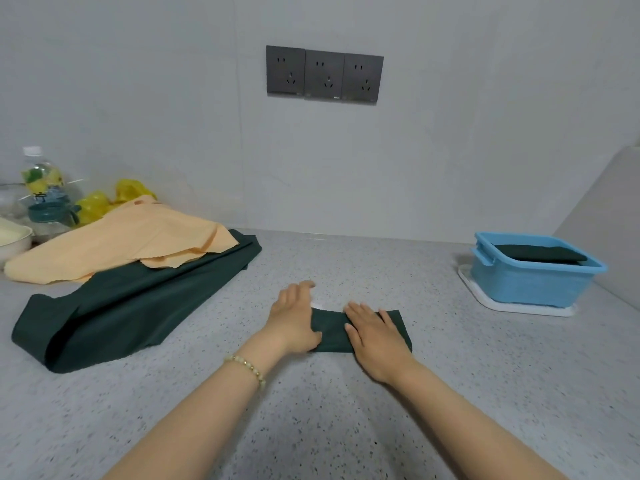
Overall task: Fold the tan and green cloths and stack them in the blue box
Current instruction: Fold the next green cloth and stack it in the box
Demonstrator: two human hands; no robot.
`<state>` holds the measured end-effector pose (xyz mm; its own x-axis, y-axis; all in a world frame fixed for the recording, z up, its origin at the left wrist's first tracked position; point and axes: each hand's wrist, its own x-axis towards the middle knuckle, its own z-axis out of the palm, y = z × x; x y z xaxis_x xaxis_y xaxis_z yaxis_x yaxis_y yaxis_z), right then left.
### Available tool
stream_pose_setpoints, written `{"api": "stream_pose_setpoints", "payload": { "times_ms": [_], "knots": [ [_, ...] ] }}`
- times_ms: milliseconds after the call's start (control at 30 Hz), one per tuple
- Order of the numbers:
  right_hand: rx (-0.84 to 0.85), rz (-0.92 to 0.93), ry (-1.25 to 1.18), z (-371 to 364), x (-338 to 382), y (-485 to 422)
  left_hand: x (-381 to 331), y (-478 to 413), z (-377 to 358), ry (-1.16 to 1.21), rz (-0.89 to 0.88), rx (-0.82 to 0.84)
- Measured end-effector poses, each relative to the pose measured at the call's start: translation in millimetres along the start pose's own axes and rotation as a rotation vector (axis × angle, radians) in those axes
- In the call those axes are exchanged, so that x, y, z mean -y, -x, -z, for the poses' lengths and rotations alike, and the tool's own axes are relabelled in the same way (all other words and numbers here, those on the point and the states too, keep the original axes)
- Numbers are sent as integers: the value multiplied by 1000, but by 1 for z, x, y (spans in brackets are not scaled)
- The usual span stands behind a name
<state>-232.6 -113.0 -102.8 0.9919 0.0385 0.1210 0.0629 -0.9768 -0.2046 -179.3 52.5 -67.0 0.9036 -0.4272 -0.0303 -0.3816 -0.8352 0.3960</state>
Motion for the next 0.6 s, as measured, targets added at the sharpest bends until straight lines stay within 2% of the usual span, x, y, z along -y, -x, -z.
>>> {"api": "stream_pose_setpoints", "payload": {
  "times_ms": [67, 133, 300, 600],
  "knots": [
    [11, -12, 28, -3, -2, -4, -5, 2, -9, -111, -151, 61],
    [-1, -17, 30, -7, -2, -4, -6, 0, -21, -200, -219, 119],
    [-11, -2, 38, -14, -8, -2, -1, 0, -47, -177, -190, 62],
    [80, -6, 31, -3, -34, 3, 0, -3, -50, -203, -178, 27]
  ]
}}
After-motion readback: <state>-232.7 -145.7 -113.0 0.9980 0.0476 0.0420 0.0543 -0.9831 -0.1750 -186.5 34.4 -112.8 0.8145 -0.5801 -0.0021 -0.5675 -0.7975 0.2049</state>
